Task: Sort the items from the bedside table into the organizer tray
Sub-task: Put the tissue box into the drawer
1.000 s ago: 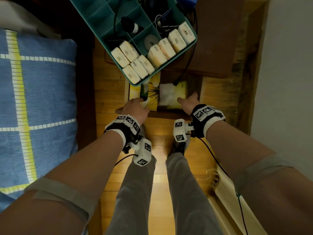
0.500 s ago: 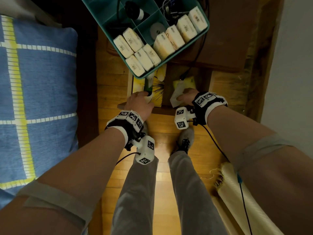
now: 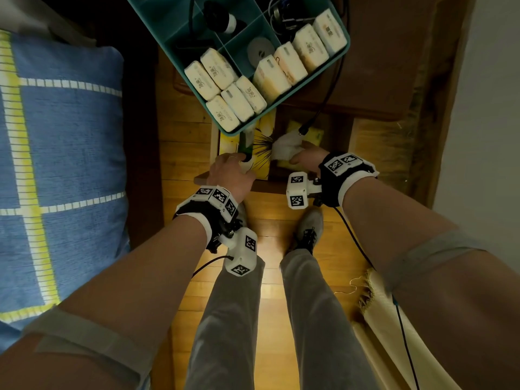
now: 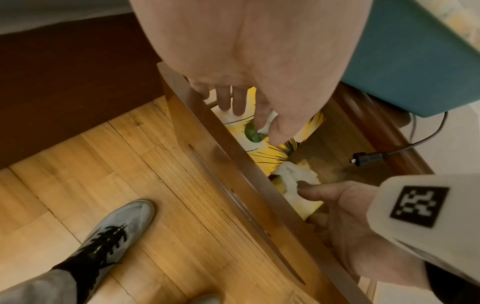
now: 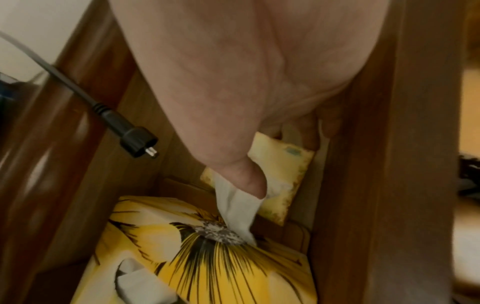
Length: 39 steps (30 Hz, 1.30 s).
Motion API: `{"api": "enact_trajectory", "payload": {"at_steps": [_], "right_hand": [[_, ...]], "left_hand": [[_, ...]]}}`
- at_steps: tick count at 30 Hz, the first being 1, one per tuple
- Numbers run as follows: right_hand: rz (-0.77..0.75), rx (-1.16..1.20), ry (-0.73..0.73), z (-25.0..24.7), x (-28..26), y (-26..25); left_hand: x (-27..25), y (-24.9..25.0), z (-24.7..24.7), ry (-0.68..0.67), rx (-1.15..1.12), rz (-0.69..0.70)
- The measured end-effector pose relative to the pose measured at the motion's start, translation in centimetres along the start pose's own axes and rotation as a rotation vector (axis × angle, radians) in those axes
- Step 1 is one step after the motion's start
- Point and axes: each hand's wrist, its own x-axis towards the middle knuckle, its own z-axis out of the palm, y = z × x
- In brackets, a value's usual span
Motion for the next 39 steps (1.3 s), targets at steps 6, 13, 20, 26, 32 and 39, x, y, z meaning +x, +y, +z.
{"api": "enact_trajectory", "payload": {"at_steps": [6, 13, 20, 26, 32, 39], "right_hand": [[0.005, 0.041, 0.031, -0.4, -0.2, 0.9], [-0.015, 0.094, 0.117, -0.2, -0.3, 1.4], [-0.033, 0.131, 0.104, -0.3, -0.7, 1.8], [0.057, -0.036, 0.126, -0.1, -1.0, 0.7], [0.107, -0.188, 0.087, 0.0, -0.6, 0.9], [0.069, -0.076, 0.123, -0.7, -1.1, 1.3]], "left_hand": [[0.3, -0.2, 0.1, -0.004, -0.027, 0.007], [0.5, -0.5, 0.4, 0.015, -0.011, -0.004], [0.9, -0.8, 0.5, -0.006, -0.053, 0.006], [0.9, -0.8, 0.5, 0.001, -0.042, 0.002], [0.8, -0.9, 0.1, -0.002, -0.021, -0.011], [0.5, -0.6, 0.3, 0.013, -0.050, 0.019]]}}
